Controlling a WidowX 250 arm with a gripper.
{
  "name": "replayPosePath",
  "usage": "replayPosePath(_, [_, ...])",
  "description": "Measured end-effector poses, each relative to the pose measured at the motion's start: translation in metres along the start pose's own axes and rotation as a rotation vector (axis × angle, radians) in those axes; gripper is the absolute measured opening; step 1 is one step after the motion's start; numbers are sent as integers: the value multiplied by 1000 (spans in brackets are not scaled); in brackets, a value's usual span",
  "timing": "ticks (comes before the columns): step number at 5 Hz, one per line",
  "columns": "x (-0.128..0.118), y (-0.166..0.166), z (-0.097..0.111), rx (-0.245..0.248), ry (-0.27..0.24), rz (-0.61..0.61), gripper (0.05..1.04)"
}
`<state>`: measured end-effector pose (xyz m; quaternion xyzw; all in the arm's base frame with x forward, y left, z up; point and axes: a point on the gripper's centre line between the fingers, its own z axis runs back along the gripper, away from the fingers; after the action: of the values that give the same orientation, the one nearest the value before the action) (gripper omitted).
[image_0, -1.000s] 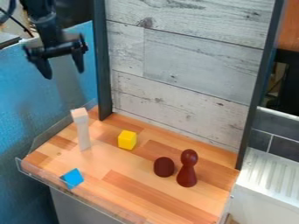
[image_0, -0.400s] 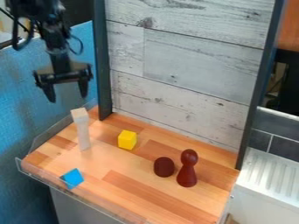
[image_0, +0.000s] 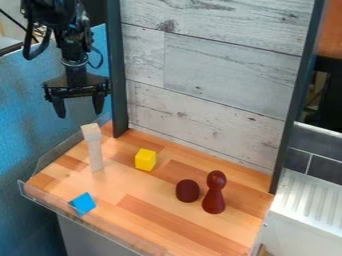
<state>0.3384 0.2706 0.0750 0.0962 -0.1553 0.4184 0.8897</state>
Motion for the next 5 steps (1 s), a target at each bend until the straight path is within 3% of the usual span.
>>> replayPosePath(1, [-11, -1, -13, 10, 66, 6, 1001])
replayPosePath(2, [-12, -8, -16, -28, 116, 10, 1001])
replayPosePath(5, [-17, -4, -36, -31, 154, 15, 1001])
